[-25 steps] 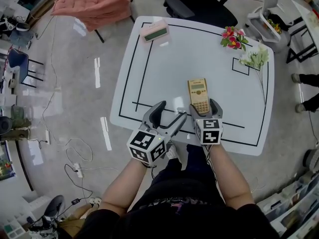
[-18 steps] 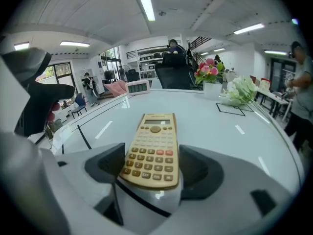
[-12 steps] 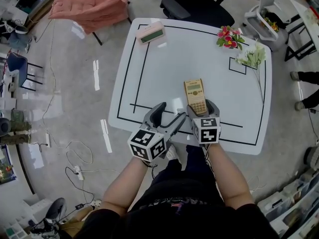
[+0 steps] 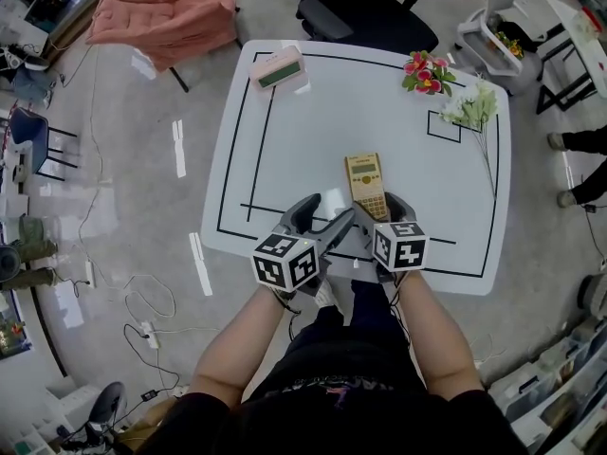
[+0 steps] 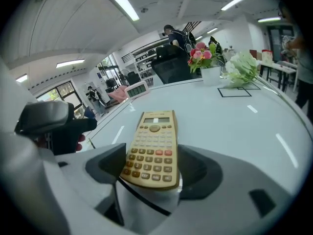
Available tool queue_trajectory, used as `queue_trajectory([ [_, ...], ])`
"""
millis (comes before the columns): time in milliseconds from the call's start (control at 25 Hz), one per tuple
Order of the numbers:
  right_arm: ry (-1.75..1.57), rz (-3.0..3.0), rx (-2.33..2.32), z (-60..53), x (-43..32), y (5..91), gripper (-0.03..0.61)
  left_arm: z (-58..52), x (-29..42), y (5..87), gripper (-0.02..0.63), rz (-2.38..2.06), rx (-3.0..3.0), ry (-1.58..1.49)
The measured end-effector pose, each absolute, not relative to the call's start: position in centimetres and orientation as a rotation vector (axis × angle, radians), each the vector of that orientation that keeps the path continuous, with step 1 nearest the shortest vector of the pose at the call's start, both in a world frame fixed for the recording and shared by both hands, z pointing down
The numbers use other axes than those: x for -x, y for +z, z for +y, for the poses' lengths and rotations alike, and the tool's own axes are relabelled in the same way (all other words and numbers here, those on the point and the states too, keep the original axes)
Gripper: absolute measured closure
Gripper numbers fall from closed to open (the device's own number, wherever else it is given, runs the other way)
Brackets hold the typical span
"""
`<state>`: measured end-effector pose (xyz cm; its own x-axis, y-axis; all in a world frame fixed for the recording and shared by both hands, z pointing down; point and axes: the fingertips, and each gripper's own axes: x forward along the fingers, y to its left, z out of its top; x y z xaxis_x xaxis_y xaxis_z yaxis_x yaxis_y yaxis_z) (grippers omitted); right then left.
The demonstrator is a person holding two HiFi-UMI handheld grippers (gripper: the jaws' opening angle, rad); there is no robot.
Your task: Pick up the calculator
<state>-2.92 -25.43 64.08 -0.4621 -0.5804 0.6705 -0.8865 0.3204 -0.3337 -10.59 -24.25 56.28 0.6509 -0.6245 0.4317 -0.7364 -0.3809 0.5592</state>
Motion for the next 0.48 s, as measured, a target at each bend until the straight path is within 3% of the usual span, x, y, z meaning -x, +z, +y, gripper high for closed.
queue_trajectory([
  [480, 1.044, -2.183, -1.223, -25.6, 2.7, 64.0, 0.249, -27.2, 7.8, 60.8, 0.278, -0.979, -1.984, 0.247],
])
